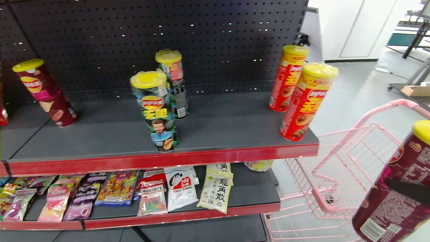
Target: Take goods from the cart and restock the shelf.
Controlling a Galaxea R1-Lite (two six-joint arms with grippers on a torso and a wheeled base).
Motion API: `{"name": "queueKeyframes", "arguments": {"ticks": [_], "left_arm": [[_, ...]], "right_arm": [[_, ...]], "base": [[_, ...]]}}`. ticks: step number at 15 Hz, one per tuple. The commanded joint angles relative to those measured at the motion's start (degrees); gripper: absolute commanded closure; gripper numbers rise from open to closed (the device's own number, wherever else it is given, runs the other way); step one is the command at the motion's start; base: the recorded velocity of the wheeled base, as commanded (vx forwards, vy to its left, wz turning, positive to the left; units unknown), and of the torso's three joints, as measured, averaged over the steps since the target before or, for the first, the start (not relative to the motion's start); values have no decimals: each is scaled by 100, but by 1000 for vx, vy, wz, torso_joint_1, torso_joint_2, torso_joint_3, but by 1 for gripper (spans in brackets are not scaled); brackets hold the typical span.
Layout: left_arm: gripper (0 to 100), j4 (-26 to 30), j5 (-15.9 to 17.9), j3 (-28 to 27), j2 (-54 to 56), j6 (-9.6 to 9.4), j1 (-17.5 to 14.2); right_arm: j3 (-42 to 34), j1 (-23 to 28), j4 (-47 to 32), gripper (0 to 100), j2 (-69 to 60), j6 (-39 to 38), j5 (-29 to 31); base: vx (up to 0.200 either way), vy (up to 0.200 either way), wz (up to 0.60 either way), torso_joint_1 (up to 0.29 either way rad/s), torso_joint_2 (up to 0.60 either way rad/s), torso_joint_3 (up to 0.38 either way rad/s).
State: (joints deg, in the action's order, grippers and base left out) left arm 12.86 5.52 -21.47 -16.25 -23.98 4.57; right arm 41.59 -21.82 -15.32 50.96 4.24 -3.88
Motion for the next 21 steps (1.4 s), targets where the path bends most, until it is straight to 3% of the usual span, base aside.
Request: {"name": "queueKeyframes", "arguments": {"ticks": [1, 3, 4, 5, 21], "left_arm": [[0, 6, -7, 2, -19, -2, 0], [0, 6, 1, 2, -10, -2, 0], [0, 6, -7, -7, -10, -2, 0], [0, 6, -7, -15, -10, -2, 0], [0, 6, -51, -86, -10, -2, -9]], "right_arm": [[-64, 2, 12, 100, 11, -2, -25], [-81, -33, 82, 100, -42, -38, -272], [-81, -24, 109, 100, -86, -38, -1027], [-73, -6, 109, 100, -60, -20, -1203], [-283, -384, 276, 100, -68, 156, -1704]], "base": [[0, 200, 0, 2, 2, 2], [0, 200, 0, 2, -2, 2], [0, 200, 0, 2, 2, -7], [0, 200, 0, 7, 7, -2], [0, 200, 0, 2, 2, 3]]}}
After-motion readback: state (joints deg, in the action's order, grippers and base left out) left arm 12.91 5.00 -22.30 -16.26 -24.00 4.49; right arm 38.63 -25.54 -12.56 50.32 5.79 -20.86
